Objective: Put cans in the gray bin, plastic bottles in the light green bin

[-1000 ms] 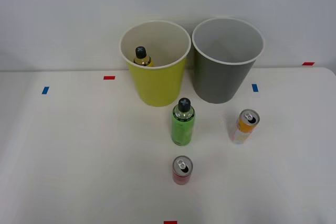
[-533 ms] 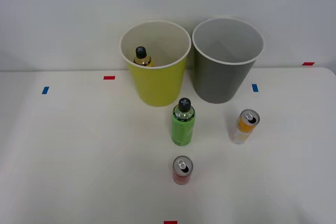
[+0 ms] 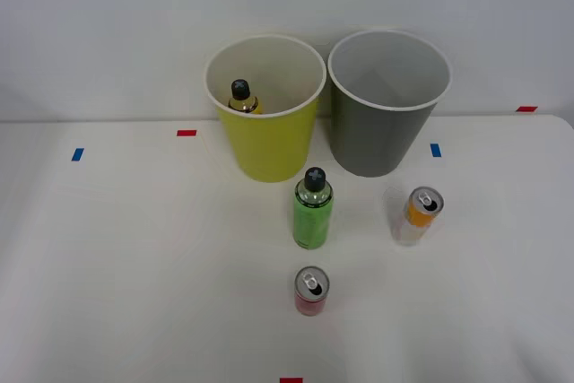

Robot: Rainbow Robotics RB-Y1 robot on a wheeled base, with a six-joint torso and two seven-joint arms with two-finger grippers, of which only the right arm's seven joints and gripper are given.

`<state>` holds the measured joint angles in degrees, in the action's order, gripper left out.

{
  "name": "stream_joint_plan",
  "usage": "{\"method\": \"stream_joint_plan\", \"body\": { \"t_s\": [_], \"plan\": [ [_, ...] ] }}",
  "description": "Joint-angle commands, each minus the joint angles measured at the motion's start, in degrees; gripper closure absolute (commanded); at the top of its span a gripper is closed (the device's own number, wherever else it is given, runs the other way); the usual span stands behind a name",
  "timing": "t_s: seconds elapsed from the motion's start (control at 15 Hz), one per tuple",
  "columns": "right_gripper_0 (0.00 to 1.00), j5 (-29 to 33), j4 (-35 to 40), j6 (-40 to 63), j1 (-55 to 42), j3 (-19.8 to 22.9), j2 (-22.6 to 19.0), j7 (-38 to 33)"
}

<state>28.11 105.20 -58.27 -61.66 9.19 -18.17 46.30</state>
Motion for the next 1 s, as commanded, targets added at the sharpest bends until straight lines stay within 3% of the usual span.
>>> {"method": "stream_joint_plan", "body": {
  "t_s": [0.07,0.33,1.0],
  "plan": [
    [0.0,-0.1,0.0,0.3,1.1,-0.3,-1.5,0.5],
    [0.0,-5.6,0.0,5.0,3.1,-5.3,-6.0,2.7],
    [0.0,-8.2,0.0,6.4,1.9,-8.3,-6.3,5.5]
  ]
}}
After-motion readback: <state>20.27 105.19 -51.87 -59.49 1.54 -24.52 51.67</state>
